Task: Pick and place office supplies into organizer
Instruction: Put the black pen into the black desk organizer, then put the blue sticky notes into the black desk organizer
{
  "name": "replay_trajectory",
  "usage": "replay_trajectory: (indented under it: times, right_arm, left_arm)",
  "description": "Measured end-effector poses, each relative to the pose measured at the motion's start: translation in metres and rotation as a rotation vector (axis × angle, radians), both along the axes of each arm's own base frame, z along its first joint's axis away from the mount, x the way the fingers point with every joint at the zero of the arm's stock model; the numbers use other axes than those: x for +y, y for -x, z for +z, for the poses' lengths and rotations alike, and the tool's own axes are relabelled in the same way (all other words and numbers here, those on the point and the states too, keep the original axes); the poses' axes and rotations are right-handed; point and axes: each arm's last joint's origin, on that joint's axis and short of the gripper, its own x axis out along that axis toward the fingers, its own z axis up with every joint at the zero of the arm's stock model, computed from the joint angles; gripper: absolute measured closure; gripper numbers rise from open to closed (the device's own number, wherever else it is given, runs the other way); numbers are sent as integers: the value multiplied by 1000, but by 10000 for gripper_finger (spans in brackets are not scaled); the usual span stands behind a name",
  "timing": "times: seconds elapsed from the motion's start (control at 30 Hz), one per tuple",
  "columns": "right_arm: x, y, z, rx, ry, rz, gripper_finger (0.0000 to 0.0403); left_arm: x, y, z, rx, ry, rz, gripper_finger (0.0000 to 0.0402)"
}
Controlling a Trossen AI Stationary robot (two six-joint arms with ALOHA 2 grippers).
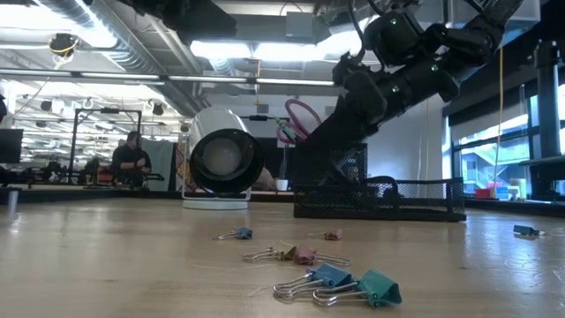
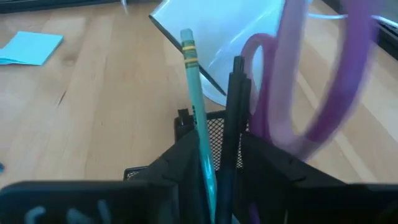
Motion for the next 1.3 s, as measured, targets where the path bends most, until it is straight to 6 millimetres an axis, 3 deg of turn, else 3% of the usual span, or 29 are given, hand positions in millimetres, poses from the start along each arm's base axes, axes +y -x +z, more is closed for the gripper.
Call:
replay_trajectory:
  times: [0.4, 0.7, 0.83, 1.03, 1.3]
  right_arm:
    - [2, 18, 42, -93, 8, -1, 233]
    - [5, 44, 89, -267, -65, -35, 230]
    - [6, 54, 102, -311, -86, -42, 230]
    - [6, 57, 105, -319, -85, -42, 230]
    - [6, 57, 100, -271, -86, -54, 230]
  left_arm:
    - [0, 0, 0, 9, -37, -10, 277]
    - [-10, -1, 0, 49, -235, -133, 276]
    - [-23, 0, 1, 80, -315, -167, 276]
    - [-52, 10, 5, 251, -474, -102, 276]
    - [-95, 27, 7, 332, -409, -115, 276]
